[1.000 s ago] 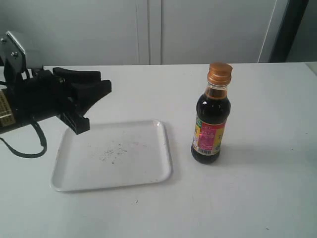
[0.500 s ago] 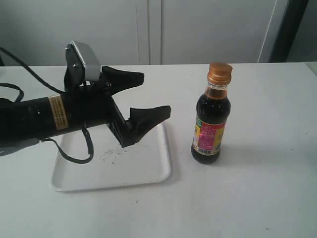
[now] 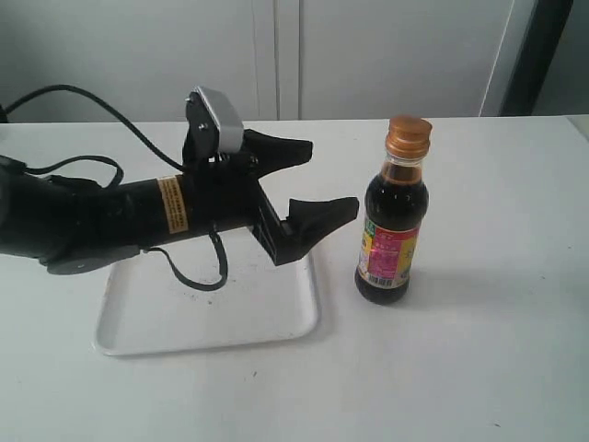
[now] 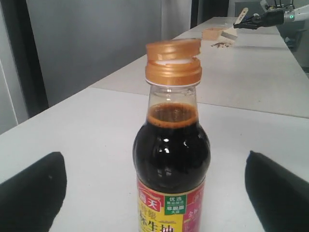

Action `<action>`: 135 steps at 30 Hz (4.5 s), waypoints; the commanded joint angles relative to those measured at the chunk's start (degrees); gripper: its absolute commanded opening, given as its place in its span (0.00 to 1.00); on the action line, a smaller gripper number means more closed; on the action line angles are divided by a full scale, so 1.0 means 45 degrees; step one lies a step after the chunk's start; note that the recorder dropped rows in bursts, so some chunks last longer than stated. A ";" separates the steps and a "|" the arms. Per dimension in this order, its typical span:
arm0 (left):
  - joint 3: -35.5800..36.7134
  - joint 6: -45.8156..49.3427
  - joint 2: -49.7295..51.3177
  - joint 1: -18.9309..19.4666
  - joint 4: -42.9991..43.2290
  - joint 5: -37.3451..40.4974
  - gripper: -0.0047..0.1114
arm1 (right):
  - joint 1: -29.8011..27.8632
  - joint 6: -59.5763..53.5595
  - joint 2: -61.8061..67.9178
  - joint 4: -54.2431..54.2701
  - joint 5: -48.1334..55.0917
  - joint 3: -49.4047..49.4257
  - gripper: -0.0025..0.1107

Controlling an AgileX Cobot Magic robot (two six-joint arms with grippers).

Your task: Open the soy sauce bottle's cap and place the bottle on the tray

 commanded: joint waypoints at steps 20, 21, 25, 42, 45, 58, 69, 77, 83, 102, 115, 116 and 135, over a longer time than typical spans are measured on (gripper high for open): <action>-0.4166 -0.0723 0.3849 -0.1599 -0.0777 -0.0142 0.94 | -0.0110 0.0068 -0.0086 0.0000 -0.0060 0.0056 0.02; -0.4252 -0.0751 0.3955 -0.1599 -0.0777 -0.0142 0.94 | -0.0110 0.0068 -0.0086 0.0000 -0.0060 0.0056 0.02; -0.4537 -0.0845 0.4258 -0.1599 -0.0777 -0.0142 0.94 | -0.0110 0.0068 -0.0086 0.0000 -0.0060 0.0056 0.02; -0.5316 -0.1104 0.5329 -0.1599 -0.0783 -0.0142 0.94 | -0.0110 0.0068 -0.0086 0.0000 -0.0060 0.0056 0.02; -0.5316 -0.1104 0.5349 -0.1599 -0.0759 -0.0142 0.94 | -0.0110 0.0068 -0.0086 0.0000 -0.0060 0.0056 0.02; -0.5316 -0.0456 0.5349 -0.1899 -0.0429 -0.0142 0.04 | -0.0110 0.0068 -0.0086 0.0000 -0.0060 0.0056 0.02; -0.5316 -0.0482 0.5349 -0.1899 -0.0257 -0.0142 0.04 | -0.0110 0.0068 -0.0086 0.0000 -0.0060 0.0056 0.02; -0.5316 -0.0482 0.5349 -0.1899 -0.0257 -0.0142 0.04 | -0.0110 -0.0068 -0.0086 -0.0447 -0.0614 0.0056 0.02; -0.5316 -0.0482 0.5349 -0.1899 -0.0257 -0.0142 0.04 | -0.0110 0.0000 -0.0086 -0.0447 -0.2849 0.0056 0.02; -0.5316 -0.0504 0.5349 -0.1899 -0.0203 -0.0140 0.04 | -0.0085 0.3167 -0.0086 0.0095 -0.7911 -0.0230 0.02; -0.5316 -0.0513 0.5349 -0.1899 -0.0048 -0.0119 0.04 | -0.0085 0.2288 0.3945 -0.0148 -0.7975 -0.4021 0.02; -0.5316 -0.0513 0.5349 -0.1899 -0.0048 -0.0119 0.04 | -0.0085 0.2288 0.4389 -0.0314 -0.7975 -0.4340 0.02; -0.5316 -0.0513 0.5349 -0.1899 0.0115 -0.0119 0.04 | -0.0085 0.0328 1.1887 -0.0904 -0.0484 -0.9113 0.02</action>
